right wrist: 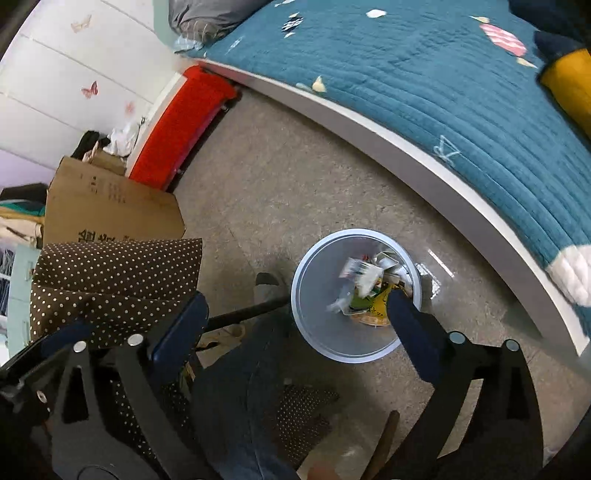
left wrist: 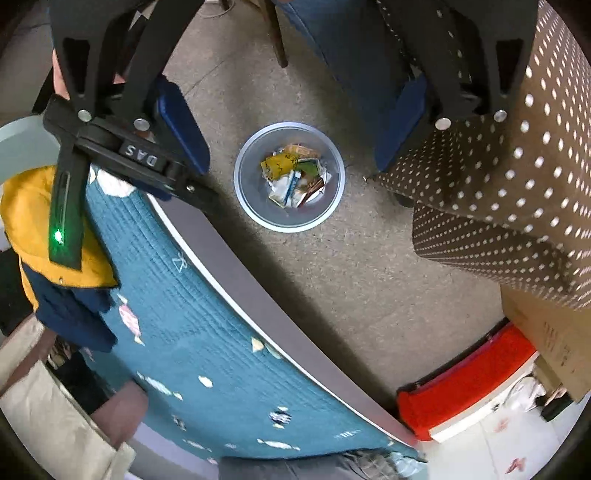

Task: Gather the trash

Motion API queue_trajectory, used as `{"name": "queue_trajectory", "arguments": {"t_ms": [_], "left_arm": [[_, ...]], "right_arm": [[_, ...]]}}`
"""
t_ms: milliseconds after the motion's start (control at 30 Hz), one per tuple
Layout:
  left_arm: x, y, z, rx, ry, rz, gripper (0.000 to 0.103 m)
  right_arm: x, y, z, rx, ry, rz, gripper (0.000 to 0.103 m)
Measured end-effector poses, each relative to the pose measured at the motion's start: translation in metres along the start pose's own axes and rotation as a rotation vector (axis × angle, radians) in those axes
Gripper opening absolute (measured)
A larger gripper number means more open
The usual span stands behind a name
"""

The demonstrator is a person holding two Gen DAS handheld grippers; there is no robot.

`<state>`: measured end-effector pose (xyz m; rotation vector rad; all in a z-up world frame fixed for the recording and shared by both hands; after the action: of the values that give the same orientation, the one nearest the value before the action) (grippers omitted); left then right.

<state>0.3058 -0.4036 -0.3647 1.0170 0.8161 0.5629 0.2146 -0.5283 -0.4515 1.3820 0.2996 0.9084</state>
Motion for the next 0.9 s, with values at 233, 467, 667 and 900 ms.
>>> {"name": "queue_trajectory", "arguments": {"t_ms": [233, 467, 667, 900], "left_arm": [[-0.029, 0.052, -0.023, -0.160, -0.075, -0.034, 0.095], [-0.057, 0.133, -0.057, -0.385, -0.140, -0.040, 0.095], [-0.066, 0.207, -0.102, -0.605, -0.247, 0.147, 0.098], [-0.046, 0.276, -0.151, -0.793, -0.198, 0.282, 0.098]], "right_arm": [[-0.002, 0.055, -0.008, -0.100, -0.005, -0.018, 0.097], [0.018, 0.150, -0.020, -0.264, 0.049, -0.003, 0.097], [0.056, 0.222, -0.052, -0.375, 0.119, 0.056, 0.097], [0.110, 0.290, -0.099, -0.511, 0.269, 0.084, 0.097]]}}
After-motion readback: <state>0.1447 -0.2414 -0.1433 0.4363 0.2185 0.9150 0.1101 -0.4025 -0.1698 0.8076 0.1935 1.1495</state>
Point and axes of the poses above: each gripper's, at about its wrist camera, not at the fingertips, and y roughly against the way its jaws point, x to its left, z to its top, the point moved 6 cm from there along -y, roughly the way its jaws point, and after that the axes turned 15 degrees about -z, right-handed, at the moved point
